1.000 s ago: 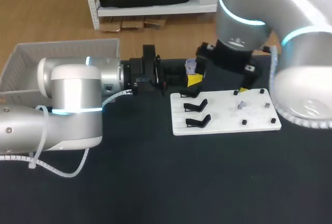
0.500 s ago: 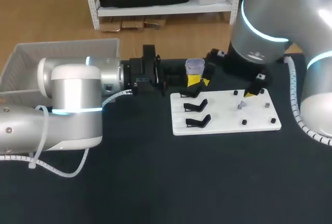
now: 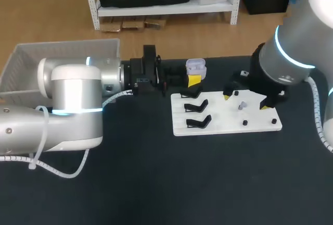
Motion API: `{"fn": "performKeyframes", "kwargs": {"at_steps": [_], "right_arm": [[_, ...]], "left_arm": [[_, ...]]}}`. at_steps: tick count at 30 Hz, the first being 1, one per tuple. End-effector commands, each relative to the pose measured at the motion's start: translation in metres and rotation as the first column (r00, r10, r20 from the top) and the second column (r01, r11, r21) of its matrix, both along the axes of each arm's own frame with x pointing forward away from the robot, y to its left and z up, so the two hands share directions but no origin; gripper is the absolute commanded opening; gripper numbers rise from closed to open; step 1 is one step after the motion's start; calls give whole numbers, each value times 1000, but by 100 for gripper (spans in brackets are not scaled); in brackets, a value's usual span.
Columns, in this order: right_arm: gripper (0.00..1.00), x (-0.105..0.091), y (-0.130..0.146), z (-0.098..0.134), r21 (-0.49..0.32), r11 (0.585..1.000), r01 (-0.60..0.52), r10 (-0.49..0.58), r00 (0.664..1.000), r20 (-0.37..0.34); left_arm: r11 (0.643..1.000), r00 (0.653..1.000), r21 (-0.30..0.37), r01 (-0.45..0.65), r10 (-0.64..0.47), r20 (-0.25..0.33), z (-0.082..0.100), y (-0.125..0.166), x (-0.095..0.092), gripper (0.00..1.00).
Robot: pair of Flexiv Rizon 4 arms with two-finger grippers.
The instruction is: Pick up each earbud case from the left stands, insert the matching earbuds, close the lid, and place the case in the box.
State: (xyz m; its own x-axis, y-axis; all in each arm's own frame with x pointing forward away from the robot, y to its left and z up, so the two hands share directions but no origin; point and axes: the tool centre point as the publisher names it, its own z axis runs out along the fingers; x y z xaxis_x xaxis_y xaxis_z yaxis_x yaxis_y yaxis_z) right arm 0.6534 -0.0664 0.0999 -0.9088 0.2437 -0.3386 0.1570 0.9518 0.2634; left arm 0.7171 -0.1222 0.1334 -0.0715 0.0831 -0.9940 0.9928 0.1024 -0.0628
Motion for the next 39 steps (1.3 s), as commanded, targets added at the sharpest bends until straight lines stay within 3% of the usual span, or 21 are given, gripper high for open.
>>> {"fn": "performKeyframes", "kwargs": {"at_steps": [1, 8, 9, 12, 16, 20, 23, 39], "right_arm": [[100, 19, 1, -25, 4, 1000, 2, -2, 1000, -3], [100, 33, -4, -50, 44, 999, -17, 18, 1000, -10], [91, 34, -5, -53, 42, 999, -17, 17, 1000, -10], [83, 37, -9, -60, 36, 999, -4, 4, 1000, -10], [63, 41, -18, -65, 30, 999, 40, -39, 999, -18], [59, 43, -21, -66, 31, 998, 49, -48, 998, -29], [50, 45, -21, -67, 31, 999, 42, -41, 999, -33], [40, 57, -18, -74, 54, 999, 0, 3, 998, -62]], "left_arm": [[1000, 1000, -2, -1, 1, 1, 0, 0, 0, 0], [1000, 1000, -2, -1, 1, 1, 0, 0, 0, 0], [1000, 1000, -2, -1, 1, 1, 0, 0, 0, 0], [1000, 1000, -2, -1, 1, 1, 0, 0, 0, 0], [1000, 1000, -2, -1, 1, 1, 0, 0, 0, 0], [1000, 1000, -2, -1, 1, 1, 0, 0, 0, 0], [1000, 1000, -2, -1, 1, 1, 0, 0, 0, 0], [1000, 1000, -2, -1, 1, 1, 0, 0, 0, 0]]}}
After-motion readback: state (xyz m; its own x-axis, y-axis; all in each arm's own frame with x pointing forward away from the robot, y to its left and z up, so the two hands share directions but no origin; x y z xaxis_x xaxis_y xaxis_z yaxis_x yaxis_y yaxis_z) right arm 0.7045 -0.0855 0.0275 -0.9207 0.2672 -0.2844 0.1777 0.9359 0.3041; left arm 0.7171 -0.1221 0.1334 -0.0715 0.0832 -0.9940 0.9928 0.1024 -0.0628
